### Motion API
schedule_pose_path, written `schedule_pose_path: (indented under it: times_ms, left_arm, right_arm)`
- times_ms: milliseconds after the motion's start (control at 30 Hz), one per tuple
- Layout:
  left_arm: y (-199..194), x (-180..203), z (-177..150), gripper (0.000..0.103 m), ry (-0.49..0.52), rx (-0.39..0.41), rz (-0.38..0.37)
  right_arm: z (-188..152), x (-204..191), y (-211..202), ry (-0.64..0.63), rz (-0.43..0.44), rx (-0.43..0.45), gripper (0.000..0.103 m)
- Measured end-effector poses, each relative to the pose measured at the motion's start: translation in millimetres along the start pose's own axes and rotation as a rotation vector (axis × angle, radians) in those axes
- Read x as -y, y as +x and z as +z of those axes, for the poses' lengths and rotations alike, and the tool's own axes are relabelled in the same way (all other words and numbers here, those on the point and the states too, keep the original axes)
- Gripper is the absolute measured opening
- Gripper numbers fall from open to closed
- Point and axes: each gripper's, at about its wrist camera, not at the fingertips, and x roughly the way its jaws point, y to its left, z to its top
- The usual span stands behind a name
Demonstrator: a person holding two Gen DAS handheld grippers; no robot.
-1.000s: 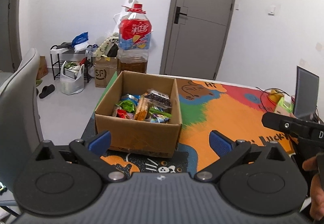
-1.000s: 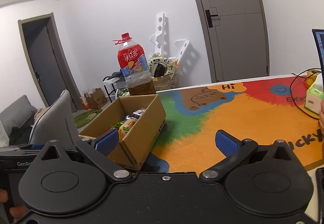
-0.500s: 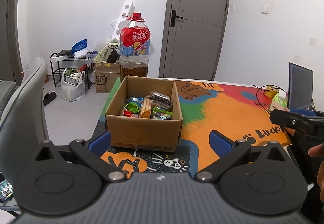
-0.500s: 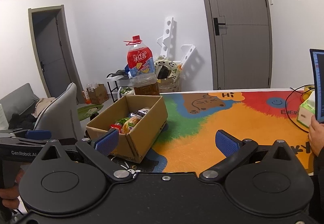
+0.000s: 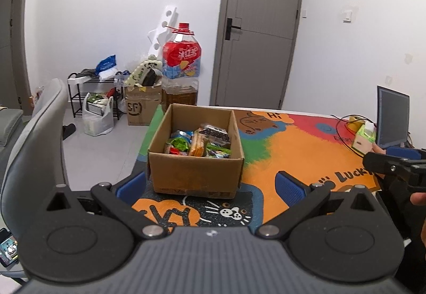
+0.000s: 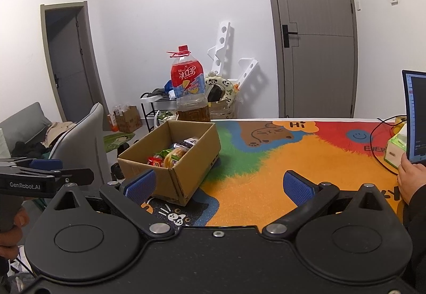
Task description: Organize snacks
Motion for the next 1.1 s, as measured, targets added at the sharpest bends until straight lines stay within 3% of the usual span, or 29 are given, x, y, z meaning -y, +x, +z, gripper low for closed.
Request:
schedule_pose_path:
  times_ms: [1100]
  left_arm:
    - [6.5,-4.4,-5.2,0.102,-0.041,-0.044,-0.026]
  right_arm:
    - [-5.1,1.4,3.6,0.006,-0.003,-0.040,0.103]
